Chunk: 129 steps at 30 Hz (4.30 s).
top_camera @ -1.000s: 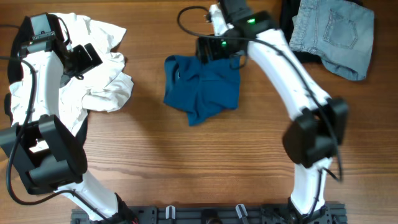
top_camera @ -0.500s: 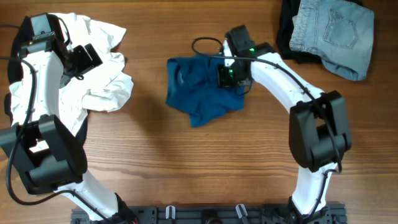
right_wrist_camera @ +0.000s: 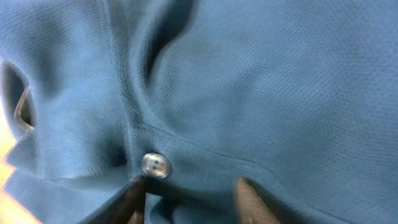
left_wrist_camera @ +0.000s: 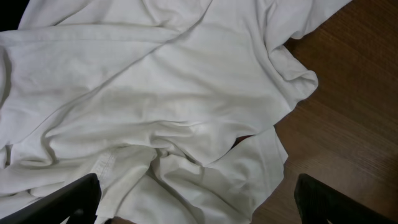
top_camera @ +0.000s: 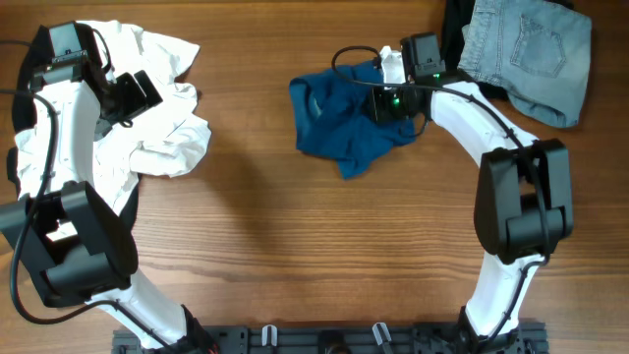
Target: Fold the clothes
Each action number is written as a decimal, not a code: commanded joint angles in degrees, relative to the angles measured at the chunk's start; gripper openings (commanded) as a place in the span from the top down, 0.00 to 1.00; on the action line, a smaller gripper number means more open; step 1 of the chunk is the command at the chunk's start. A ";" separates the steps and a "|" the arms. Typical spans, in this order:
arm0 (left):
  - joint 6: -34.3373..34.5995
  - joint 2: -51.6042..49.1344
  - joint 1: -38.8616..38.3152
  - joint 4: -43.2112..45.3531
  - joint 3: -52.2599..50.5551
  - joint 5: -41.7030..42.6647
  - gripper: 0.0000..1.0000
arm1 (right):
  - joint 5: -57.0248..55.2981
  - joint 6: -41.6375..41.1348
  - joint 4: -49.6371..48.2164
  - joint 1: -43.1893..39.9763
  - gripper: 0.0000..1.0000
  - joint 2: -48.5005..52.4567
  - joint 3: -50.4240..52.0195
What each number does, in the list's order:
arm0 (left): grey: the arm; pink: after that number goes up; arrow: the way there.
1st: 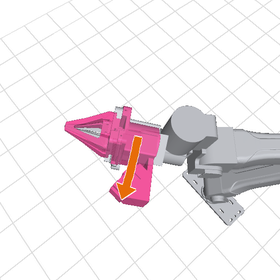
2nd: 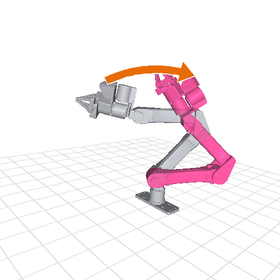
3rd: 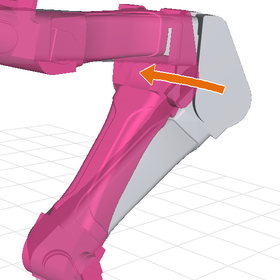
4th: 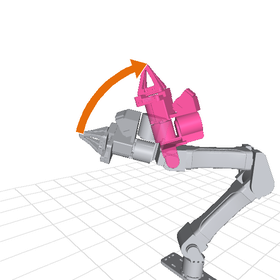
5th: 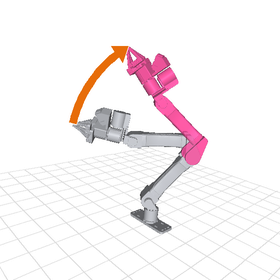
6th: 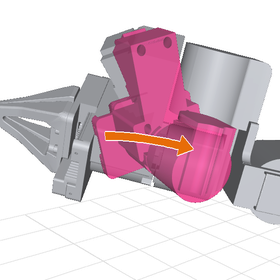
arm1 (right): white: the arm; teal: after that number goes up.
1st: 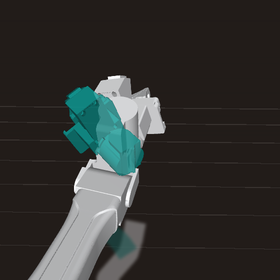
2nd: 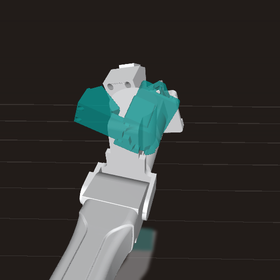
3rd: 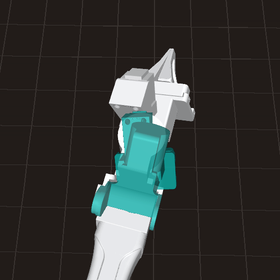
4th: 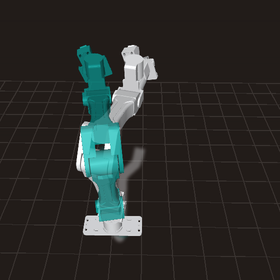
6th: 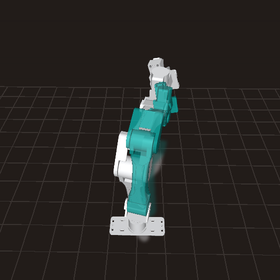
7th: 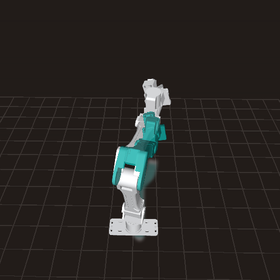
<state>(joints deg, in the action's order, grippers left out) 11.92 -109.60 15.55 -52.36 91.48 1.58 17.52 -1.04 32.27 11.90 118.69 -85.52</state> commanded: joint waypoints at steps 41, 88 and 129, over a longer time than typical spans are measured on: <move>0.76 0.09 7.17 -0.72 -0.42 0.31 0.00 | -41.38 -20.02 9.79 22.71 0.01 21.38 -20.52; 0.76 0.09 7.17 -1.95 -0.42 0.50 0.00 | -47.21 14.60 3.28 -21.57 0.96 -10.34 -28.04; 0.76 0.09 7.17 -2.34 -0.42 0.50 0.00 | -14.25 0.66 -5.75 -27.32 0.00 4.04 -28.04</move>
<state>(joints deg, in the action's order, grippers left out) 11.94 -109.60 22.63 -54.68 91.44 1.56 0.14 0.89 27.44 -14.37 116.01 -113.67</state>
